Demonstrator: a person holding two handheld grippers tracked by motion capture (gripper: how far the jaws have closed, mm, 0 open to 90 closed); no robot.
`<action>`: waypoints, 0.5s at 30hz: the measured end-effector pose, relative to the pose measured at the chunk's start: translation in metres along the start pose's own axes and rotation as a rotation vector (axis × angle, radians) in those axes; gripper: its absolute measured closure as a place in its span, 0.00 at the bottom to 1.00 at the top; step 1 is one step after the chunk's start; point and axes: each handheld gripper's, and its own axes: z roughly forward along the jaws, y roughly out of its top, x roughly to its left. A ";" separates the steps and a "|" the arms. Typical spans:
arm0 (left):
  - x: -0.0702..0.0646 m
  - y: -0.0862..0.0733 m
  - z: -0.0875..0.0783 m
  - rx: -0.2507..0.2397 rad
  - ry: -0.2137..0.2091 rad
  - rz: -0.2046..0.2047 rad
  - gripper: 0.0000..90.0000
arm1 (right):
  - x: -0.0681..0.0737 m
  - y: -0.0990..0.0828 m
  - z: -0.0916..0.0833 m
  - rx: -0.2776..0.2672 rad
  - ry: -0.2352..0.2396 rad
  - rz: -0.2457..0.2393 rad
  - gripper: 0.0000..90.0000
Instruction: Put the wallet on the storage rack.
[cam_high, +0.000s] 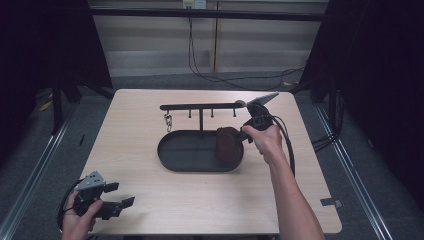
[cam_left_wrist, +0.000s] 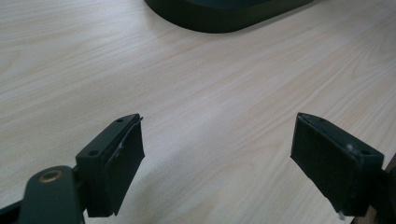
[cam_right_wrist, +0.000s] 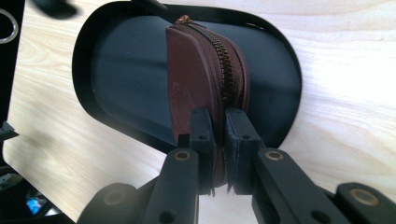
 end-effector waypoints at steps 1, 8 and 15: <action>0.000 0.000 0.000 0.001 0.000 0.000 0.19 | -0.002 0.000 0.006 0.011 0.016 -0.001 0.92; 0.000 0.000 0.000 0.004 0.002 0.002 0.19 | -0.009 0.000 0.024 0.030 0.060 0.037 0.92; 0.000 0.000 0.001 0.005 0.002 0.002 0.19 | -0.020 -0.001 0.032 0.025 0.058 0.065 0.91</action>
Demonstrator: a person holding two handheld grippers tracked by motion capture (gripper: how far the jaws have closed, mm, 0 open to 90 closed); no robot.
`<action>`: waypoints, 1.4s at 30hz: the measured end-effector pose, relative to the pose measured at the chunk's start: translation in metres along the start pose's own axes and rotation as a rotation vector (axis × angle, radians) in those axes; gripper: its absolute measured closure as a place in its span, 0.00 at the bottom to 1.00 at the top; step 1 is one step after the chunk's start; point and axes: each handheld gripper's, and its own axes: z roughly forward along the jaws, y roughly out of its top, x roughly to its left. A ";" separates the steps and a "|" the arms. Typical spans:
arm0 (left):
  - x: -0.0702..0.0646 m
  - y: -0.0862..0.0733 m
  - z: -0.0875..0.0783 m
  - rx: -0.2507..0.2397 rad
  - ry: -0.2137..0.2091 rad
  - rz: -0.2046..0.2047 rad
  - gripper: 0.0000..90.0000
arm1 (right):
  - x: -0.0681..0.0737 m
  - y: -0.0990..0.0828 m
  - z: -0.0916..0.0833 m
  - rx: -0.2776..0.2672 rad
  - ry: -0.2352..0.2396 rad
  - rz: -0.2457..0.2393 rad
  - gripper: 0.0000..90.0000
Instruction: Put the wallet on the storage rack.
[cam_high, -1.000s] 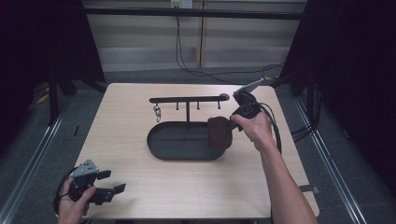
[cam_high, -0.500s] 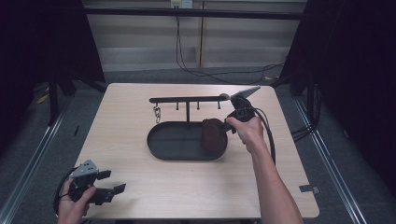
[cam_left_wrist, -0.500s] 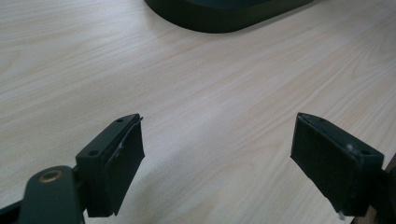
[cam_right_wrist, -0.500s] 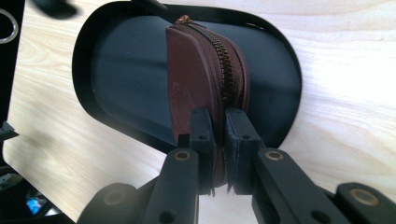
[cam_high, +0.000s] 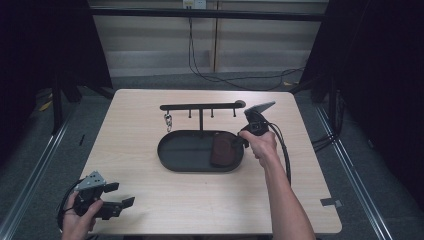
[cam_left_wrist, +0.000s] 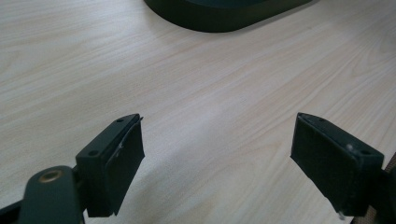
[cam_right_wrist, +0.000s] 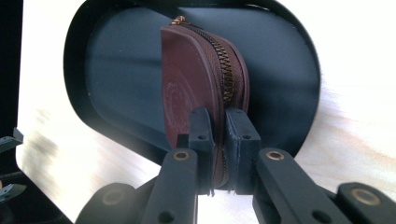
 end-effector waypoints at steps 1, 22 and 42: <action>0.000 0.000 0.000 0.000 0.001 0.001 0.19 | -0.001 0.000 0.001 -0.006 -0.012 -0.004 0.90; 0.000 0.000 -0.002 -0.006 0.001 0.001 0.19 | -0.003 -0.004 0.000 -0.151 -0.055 -0.056 0.76; 0.002 0.000 -0.001 -0.030 0.021 -0.049 0.19 | 0.000 -0.058 -0.047 -0.311 -0.061 -0.261 0.23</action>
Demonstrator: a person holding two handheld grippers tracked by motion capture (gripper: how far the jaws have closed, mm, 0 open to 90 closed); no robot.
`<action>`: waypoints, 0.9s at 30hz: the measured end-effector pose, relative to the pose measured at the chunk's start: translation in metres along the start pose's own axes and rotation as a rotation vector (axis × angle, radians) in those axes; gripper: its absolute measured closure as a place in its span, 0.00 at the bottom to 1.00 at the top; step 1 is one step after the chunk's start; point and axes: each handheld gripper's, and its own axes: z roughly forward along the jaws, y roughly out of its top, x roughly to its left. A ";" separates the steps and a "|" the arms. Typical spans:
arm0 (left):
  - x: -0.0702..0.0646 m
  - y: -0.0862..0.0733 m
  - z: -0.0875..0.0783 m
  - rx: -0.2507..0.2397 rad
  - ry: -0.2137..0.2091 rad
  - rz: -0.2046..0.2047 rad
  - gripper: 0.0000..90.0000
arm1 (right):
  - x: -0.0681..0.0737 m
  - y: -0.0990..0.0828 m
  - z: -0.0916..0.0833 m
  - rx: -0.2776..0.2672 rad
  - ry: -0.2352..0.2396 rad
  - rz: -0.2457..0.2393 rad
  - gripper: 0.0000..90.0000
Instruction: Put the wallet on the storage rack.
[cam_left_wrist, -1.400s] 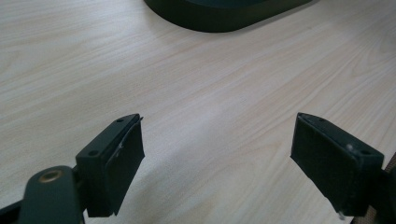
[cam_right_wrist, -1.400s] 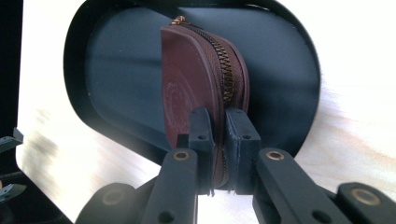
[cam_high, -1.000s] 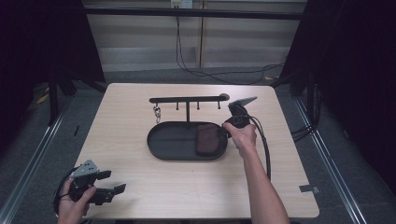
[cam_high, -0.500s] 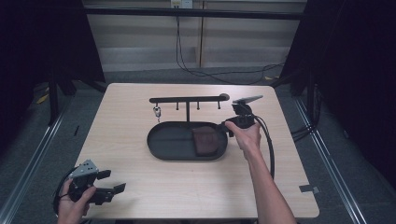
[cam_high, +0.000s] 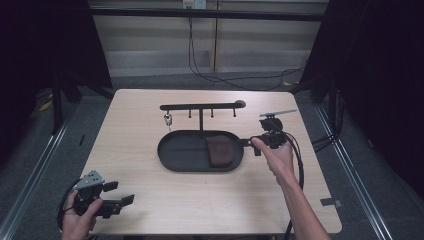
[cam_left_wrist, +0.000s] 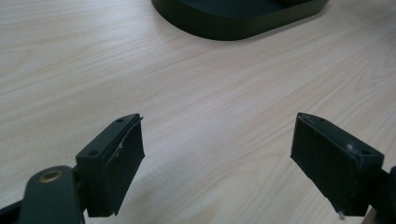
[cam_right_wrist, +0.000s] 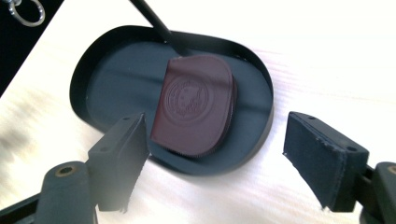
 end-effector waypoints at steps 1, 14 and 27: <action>0.000 0.000 0.000 -0.001 0.003 -0.005 0.19 | 0.000 -0.007 -0.004 -0.009 -0.013 -0.012 0.22; 0.001 0.000 0.001 -0.007 0.027 -0.053 0.19 | -0.015 -0.055 -0.027 -0.056 0.012 0.005 0.20; 0.003 0.000 0.000 0.001 0.053 -0.101 0.20 | -0.027 -0.109 -0.045 -0.104 -0.047 -0.012 0.20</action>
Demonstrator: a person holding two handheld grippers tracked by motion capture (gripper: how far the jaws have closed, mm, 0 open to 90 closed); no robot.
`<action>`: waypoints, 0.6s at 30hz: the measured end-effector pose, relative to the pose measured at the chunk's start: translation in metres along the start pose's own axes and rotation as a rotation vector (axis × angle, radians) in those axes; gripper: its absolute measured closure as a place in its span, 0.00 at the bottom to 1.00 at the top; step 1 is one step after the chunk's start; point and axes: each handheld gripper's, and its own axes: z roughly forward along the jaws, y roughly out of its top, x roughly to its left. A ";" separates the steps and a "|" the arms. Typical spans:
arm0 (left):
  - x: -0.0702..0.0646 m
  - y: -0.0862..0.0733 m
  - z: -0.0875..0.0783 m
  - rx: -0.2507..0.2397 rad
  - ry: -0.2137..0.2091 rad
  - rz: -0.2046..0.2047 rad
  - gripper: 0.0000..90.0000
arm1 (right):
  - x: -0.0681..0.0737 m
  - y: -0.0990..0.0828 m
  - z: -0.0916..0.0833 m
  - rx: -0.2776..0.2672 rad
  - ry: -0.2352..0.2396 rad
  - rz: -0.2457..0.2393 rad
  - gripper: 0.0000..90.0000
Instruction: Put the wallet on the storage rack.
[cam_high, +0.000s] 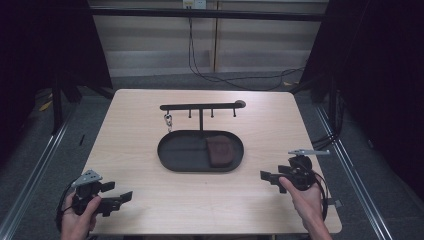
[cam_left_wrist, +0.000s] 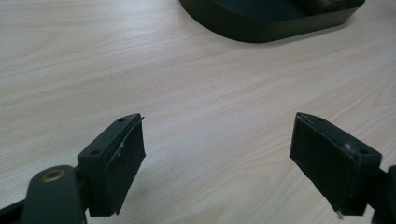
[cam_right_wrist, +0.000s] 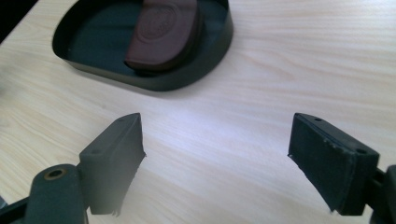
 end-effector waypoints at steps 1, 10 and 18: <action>0.000 0.000 0.000 -0.002 0.000 0.006 0.20 | -0.001 -0.009 -0.004 -0.016 -0.014 -0.001 0.20; 0.000 0.000 -0.001 0.001 -0.005 0.021 0.20 | -0.010 -0.044 -0.017 -0.078 -0.037 0.035 0.21; -0.002 0.000 -0.001 0.003 -0.012 0.043 0.19 | -0.021 -0.064 -0.026 -0.139 -0.055 0.079 0.20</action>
